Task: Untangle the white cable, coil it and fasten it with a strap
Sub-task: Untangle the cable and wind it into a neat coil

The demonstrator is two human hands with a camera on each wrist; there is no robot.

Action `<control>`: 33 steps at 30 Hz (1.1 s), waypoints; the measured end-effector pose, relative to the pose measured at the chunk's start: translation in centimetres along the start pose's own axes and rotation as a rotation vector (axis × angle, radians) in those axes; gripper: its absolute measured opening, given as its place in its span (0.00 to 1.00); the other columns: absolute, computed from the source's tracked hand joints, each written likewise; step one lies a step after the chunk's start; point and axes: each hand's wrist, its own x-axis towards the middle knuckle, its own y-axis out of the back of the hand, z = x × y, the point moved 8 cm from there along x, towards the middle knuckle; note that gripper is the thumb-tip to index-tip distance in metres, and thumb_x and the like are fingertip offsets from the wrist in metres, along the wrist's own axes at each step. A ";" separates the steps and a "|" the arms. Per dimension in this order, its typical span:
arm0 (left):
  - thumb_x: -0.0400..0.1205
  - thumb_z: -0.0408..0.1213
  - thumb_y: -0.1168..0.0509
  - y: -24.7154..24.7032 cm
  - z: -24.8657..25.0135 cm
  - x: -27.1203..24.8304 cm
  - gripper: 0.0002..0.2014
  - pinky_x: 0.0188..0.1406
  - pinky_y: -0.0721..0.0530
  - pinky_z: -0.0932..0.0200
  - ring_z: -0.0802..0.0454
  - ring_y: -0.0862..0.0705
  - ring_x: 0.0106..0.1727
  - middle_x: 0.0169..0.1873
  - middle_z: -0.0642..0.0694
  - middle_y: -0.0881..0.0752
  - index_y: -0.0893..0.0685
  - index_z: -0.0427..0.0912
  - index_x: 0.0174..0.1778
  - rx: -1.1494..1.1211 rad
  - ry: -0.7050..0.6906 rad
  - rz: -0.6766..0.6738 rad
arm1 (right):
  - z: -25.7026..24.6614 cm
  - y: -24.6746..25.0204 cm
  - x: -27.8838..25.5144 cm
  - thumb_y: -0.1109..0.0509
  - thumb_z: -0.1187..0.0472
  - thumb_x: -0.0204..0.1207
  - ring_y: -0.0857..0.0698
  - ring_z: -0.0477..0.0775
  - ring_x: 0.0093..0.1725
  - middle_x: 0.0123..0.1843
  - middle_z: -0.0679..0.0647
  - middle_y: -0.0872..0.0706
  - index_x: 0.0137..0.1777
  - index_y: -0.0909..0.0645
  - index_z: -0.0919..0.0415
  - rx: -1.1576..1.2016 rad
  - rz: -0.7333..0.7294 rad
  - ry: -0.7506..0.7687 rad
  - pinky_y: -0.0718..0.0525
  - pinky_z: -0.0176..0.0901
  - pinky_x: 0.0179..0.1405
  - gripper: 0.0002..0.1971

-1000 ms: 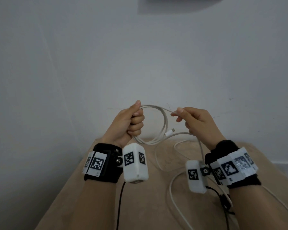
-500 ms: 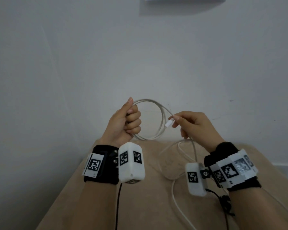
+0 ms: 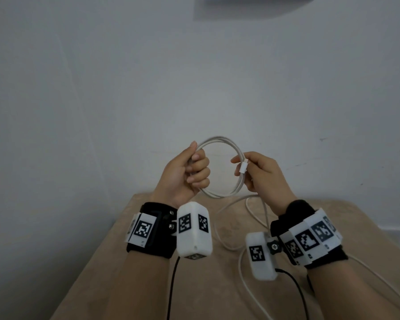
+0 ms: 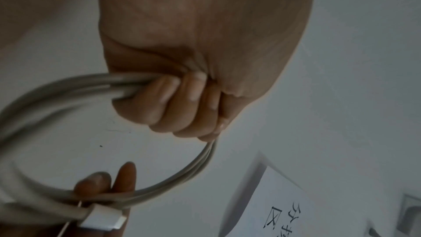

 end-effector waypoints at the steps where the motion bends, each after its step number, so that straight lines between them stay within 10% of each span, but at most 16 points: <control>1: 0.82 0.46 0.47 -0.1 -0.2 0.1 0.20 0.14 0.42 0.68 0.62 0.40 0.13 0.15 0.55 0.37 0.29 0.46 0.24 0.008 0.010 -0.010 | 0.1 0.2 0.1 0.46 0.70 0.83 0.29 0.40 0.22 0.33 0.51 0.18 0.44 0.17 0.55 -0.018 0.014 0.004 0.32 0.32 0.24 0.17; 12: 0.86 0.48 0.50 0.2 -0.9 -0.1 0.19 0.15 0.37 0.67 0.60 0.39 0.14 0.16 0.55 0.38 0.29 0.43 0.31 0.146 0.094 0.029 | -0.3 0.5 0.1 0.45 0.68 0.83 0.31 0.44 0.26 0.24 0.39 0.22 0.44 0.15 0.50 -0.170 0.030 0.106 0.33 0.40 0.31 0.18; 21: 0.86 0.51 0.47 0.6 -2.2 -0.2 0.20 0.12 0.44 0.69 0.63 0.43 0.12 0.15 0.56 0.39 0.28 0.43 0.33 0.398 0.205 0.058 | -0.6 -1.0 -0.5 0.44 0.68 0.83 0.27 0.55 0.34 0.38 0.69 0.17 0.44 0.16 0.45 -0.321 -0.131 0.123 0.31 0.44 0.35 0.19; 33: 0.87 0.49 0.47 1.7 0.9 -0.5 0.19 0.13 0.50 0.68 0.63 0.44 0.12 0.16 0.56 0.41 0.36 0.47 0.30 0.290 -0.011 0.166 | -0.4 1.4 0.0 0.39 0.53 0.83 0.25 0.34 0.26 0.31 0.40 0.18 0.38 0.15 0.45 -0.223 -0.014 0.089 0.33 0.36 0.33 0.14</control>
